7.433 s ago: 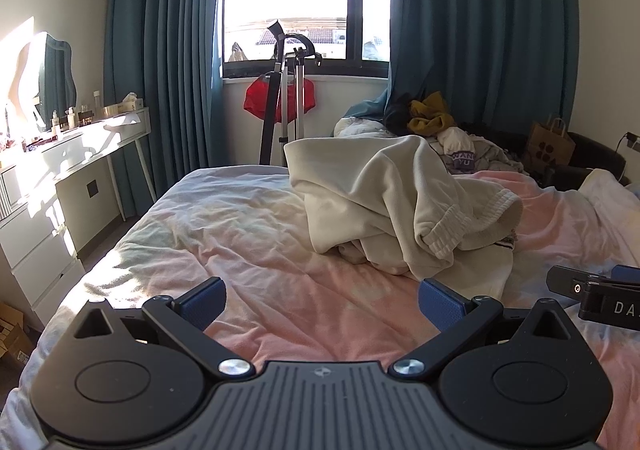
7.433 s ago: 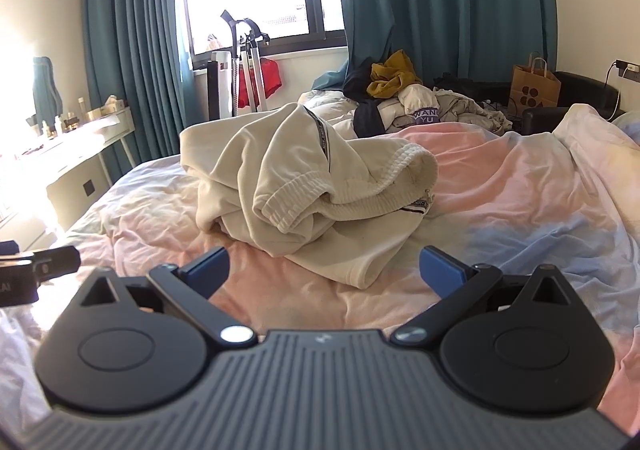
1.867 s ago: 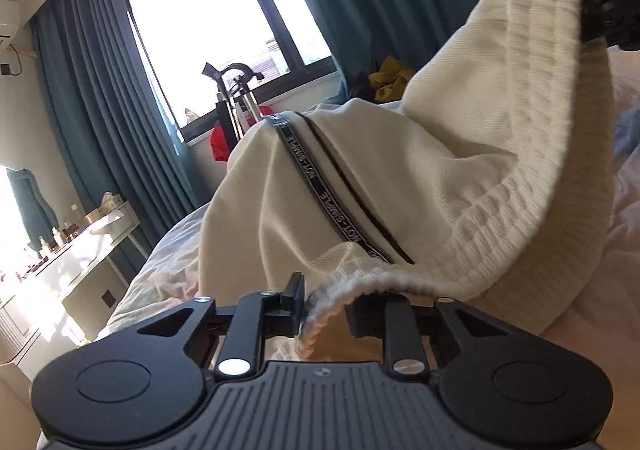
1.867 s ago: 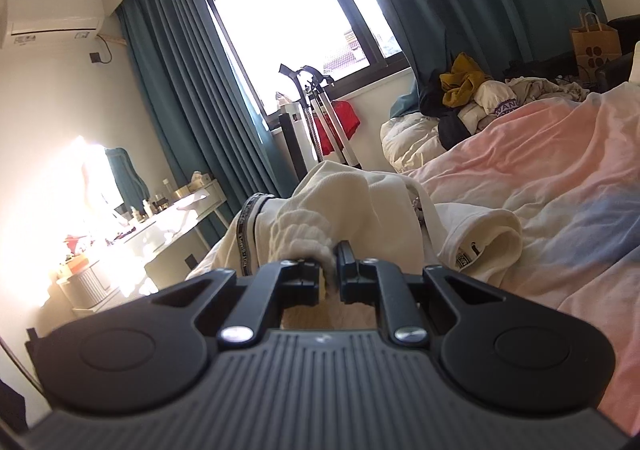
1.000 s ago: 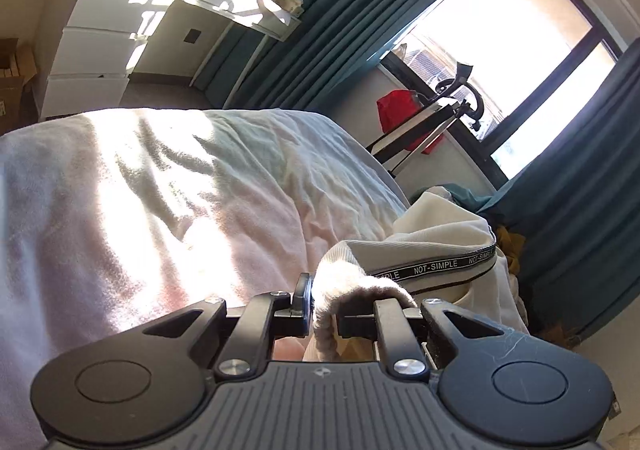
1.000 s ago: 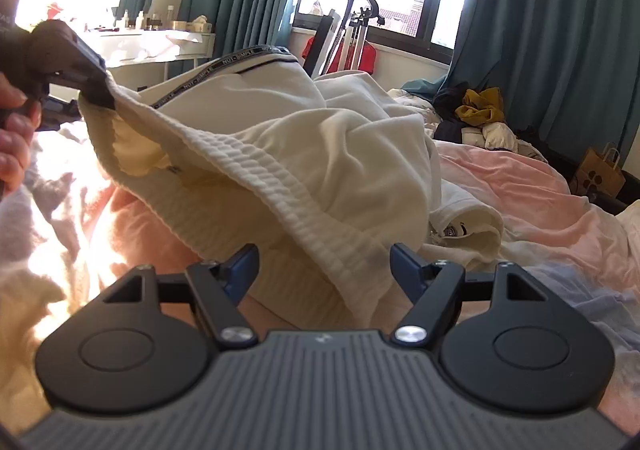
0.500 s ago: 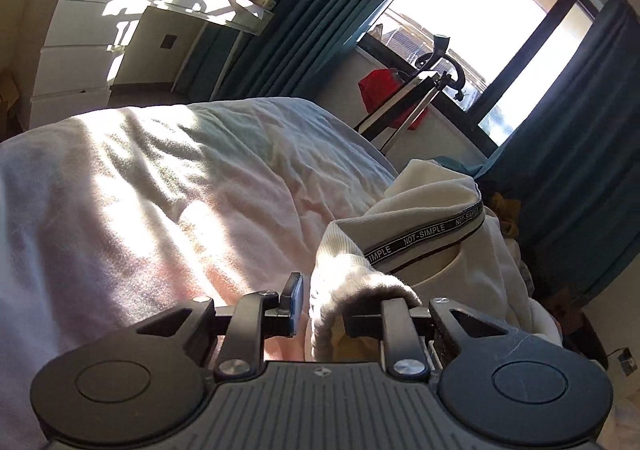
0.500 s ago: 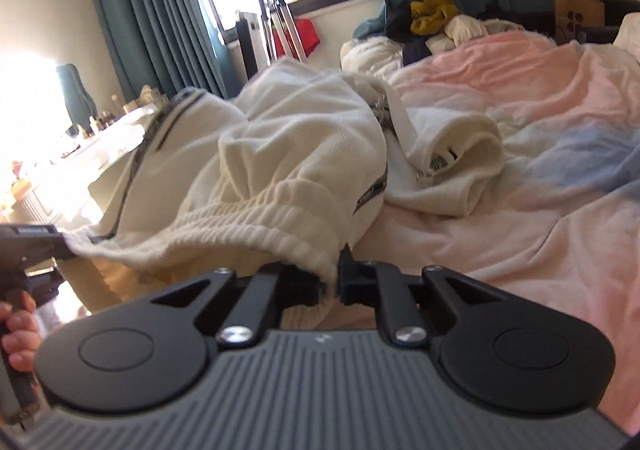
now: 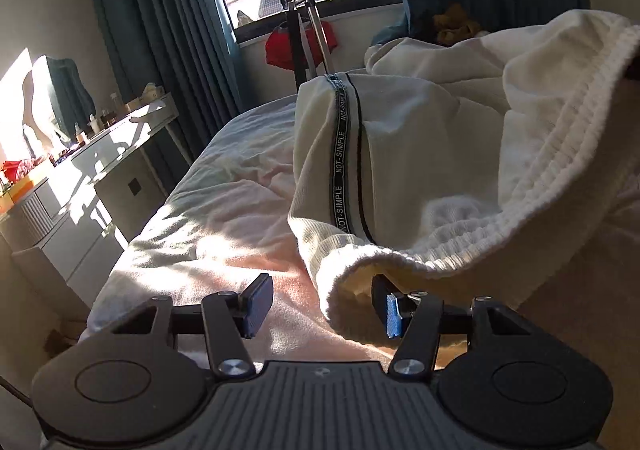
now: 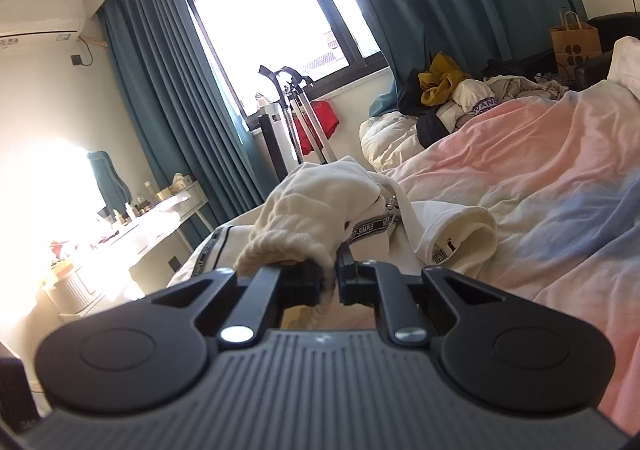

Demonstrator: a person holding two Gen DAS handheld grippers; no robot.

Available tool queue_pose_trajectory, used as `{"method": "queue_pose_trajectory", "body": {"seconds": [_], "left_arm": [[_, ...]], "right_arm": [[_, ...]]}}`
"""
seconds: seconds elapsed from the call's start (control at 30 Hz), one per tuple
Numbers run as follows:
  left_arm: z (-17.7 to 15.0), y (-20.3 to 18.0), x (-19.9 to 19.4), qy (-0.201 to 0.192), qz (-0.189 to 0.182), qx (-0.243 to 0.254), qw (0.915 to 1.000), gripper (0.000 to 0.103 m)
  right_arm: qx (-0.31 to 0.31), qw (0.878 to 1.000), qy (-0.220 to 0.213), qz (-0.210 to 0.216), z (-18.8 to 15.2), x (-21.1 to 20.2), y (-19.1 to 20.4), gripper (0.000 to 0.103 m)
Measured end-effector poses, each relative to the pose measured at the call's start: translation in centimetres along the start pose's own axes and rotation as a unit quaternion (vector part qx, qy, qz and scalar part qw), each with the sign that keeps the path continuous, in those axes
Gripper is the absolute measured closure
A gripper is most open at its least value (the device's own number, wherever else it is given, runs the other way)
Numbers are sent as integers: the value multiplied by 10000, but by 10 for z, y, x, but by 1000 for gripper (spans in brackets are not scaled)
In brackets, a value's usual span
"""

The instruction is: Fold clothes

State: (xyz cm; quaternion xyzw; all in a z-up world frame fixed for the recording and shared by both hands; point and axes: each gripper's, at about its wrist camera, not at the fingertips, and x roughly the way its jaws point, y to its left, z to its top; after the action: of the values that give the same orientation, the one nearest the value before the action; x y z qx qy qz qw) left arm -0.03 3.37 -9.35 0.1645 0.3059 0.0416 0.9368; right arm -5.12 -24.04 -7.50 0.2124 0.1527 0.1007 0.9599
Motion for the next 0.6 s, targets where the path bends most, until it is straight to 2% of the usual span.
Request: {"method": "queue_pose_trajectory", "body": {"seconds": [0.07,0.13,0.23,0.3,0.4,0.43,0.47,0.6], "left_arm": [[-6,-17,2,-51,58,541,9985,44],[-4,-29,11,-154,332,816,9960,46],[5,-37,25,-340,559,903,9938,49],[14,-33,31,-481,502,621,9956,57],[32,-10,39,-731,160,-298,9967,76],[38,2,39,-783,134,-697,9944,87],[44,13,39,-841,111,-1092,9904,94],[63,71,31,-1165,-121,-2381,9641,94]], "right_arm": [[46,10000,41,35,1,1,-2,92],[77,9999,51,87,1,1,-3,92],[5,10000,61,35,-2,2,-4,92],[-31,10000,80,-6,-3,3,-5,92],[12,9997,223,-119,-5,9,-10,92],[1,9995,284,-138,-6,11,-10,92],[-10,9993,353,-149,-6,14,-10,92],[-27,9985,543,-102,-10,13,-3,92]]}}
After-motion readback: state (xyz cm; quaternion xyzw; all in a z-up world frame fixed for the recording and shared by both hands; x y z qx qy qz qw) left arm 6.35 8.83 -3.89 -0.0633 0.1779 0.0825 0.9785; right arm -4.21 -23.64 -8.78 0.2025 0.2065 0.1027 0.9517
